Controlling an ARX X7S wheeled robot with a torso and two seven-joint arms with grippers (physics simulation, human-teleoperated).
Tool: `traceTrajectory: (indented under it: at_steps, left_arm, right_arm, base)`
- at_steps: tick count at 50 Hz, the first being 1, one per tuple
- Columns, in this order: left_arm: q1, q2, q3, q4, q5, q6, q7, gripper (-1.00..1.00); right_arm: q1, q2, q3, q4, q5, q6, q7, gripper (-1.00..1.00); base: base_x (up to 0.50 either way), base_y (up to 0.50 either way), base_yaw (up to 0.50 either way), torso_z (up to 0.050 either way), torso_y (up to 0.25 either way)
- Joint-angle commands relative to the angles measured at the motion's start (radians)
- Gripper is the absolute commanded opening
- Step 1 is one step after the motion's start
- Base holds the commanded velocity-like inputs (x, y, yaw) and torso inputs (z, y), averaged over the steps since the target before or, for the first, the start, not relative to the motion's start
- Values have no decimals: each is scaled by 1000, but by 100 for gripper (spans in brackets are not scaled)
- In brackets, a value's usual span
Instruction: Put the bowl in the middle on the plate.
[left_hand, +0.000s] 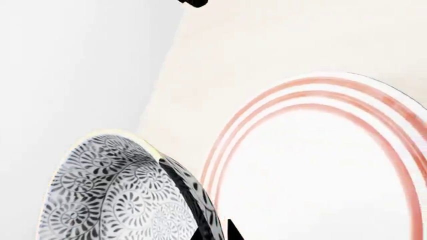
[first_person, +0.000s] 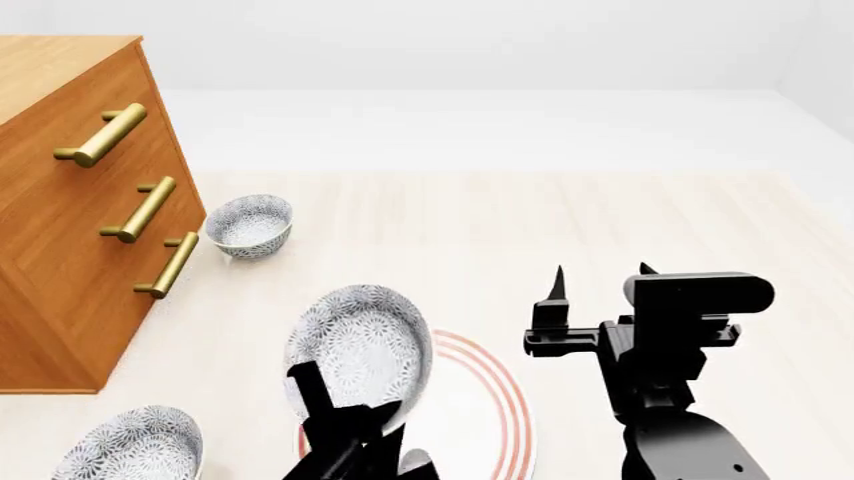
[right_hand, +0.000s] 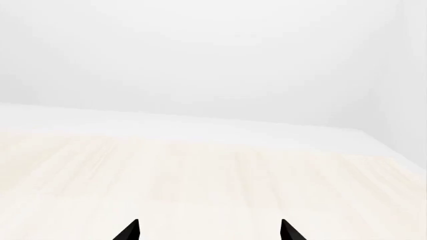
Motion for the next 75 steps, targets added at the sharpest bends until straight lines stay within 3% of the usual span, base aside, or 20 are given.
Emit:
traceTrajectory:
  at_steps: [1,22,39,75]
  left_arm:
    - [-62,53,122,23,-38,-43,-99,-100]
    - [-136,94,209,-74,-28,24,-71,-100]
    - [-206,93,234,-212,6,138,23,-100]
    - [-231,108,408,-419,123,307,164,-100]
  right_arm:
    - [1,4,0,0,6,-1,5,100]
    - [0,11,1,-7,17,-1,14,100]
    - [0,16,-2,-6,24,-4,21,100]
    - [4,25,-13,1,35,-13,34,100]
  base:
    - [0,0,0,0,0]
    - [0,0,0,0,0]
    - [0,0,0,0,1]
    - [0,0,0,0,0]
